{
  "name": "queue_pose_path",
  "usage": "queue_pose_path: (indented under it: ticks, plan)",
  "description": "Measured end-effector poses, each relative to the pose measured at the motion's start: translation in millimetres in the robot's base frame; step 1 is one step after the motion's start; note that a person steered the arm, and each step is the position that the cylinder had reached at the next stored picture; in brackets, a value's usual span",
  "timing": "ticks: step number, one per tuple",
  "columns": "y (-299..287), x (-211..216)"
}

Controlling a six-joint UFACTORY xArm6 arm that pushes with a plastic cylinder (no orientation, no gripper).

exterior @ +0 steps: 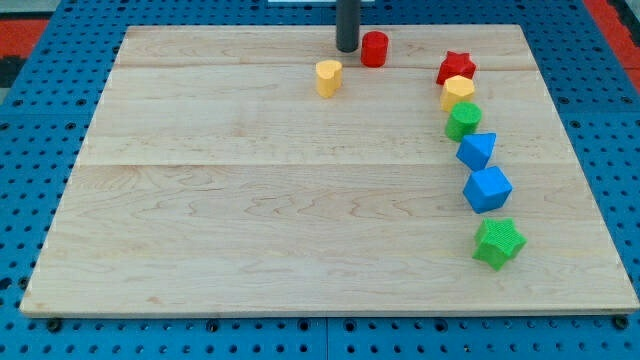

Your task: Move the red circle closer to the red star

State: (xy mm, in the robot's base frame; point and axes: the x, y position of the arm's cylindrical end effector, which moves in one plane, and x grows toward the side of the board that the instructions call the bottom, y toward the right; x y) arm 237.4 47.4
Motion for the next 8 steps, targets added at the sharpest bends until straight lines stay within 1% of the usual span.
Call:
queue_pose_path:
  ticks: [1, 3, 5, 8]
  plan:
    - [21.9, 2.9]
    - [90.2, 8.2]
    - [85.2, 18.8]
    - [91.0, 18.8]
